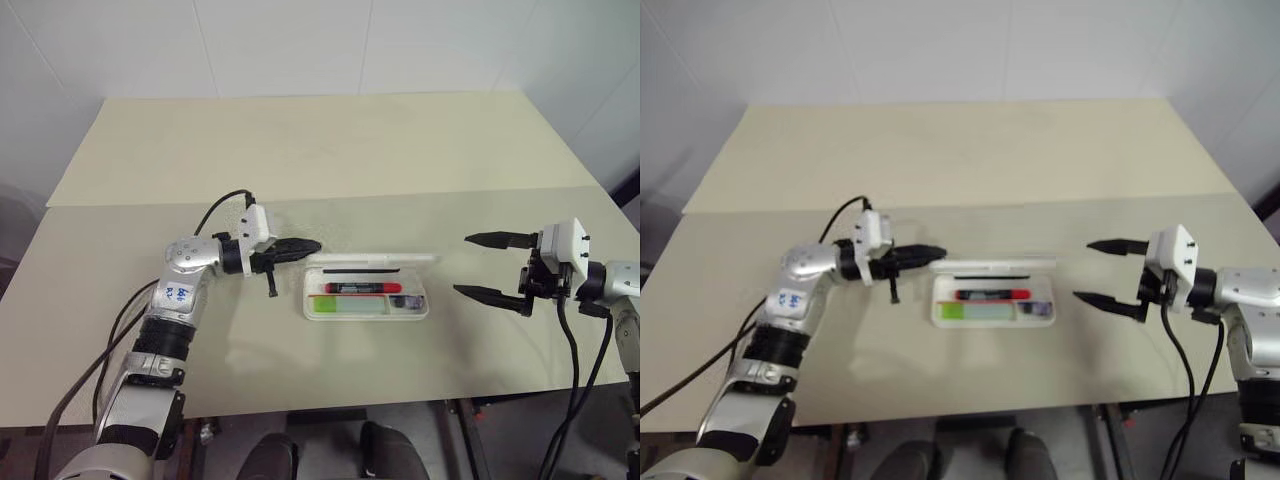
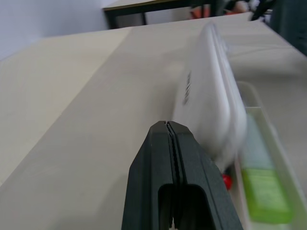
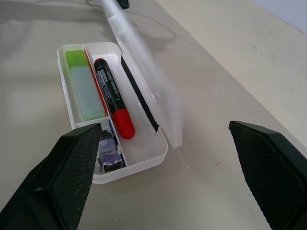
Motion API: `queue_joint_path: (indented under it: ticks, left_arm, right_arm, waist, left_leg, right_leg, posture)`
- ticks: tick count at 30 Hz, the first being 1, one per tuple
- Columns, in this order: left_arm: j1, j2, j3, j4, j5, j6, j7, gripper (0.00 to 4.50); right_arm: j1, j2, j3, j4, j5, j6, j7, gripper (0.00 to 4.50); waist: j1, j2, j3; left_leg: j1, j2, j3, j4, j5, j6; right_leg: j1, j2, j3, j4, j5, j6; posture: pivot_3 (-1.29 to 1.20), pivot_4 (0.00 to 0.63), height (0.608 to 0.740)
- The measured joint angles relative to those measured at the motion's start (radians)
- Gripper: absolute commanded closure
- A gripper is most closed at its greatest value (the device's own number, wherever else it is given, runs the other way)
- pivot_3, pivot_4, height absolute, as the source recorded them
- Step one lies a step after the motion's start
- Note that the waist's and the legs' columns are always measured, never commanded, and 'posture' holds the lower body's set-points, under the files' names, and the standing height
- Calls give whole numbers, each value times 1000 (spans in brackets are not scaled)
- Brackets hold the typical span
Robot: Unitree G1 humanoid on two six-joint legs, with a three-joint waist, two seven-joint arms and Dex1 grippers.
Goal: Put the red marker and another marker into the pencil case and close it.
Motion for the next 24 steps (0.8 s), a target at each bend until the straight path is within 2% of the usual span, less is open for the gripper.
queue_joint_path:
  ticks: [6, 9, 15, 24]
  left_arm:
    - [2, -9, -85, -77, 12, 2, -42, 4461]
    - [13, -8, -132, -87, 63, 9, -20, 4461]
    - [49, -11, -217, -153, 129, 114, 22, 4461]
    - [44, -32, -239, -193, 200, 234, 162, 4461]
  right_arm:
    - [20, 6, -1, -2, 0, -1, -19, 0]
    - [35, 16, -2, -13, 3, -1, -40, 0]
    - [77, 38, -8, -75, 14, 0, -83, 0]
    - [134, 58, -37, -145, 28, 2, -145, 0]
  waist:
    - [-1, 0, 0]
    - [-1, 0, 0]
    - [2, 0, 0]
    - [1, -1, -1]
  left_leg:
    - [0, 0, 0, 0, 0, 0]
    - [0, 0, 1, 0, 0, 0]
    - [0, 0, 0, 1, 0, 0]
    - [1, 0, 1, 3, 0, 0]
  right_leg:
    - [0, 0, 0, 0, 0, 0]
    - [0, 0, 0, 0, 0, 0]
    - [0, 0, 1, 1, 0, 0]
    - [2, 1, 1, 1, 0, 0]
  posture:
    - [0, 150, 740]
    - [0, 150, 740]
    - [0, 150, 740]
    - [0, 150, 740]
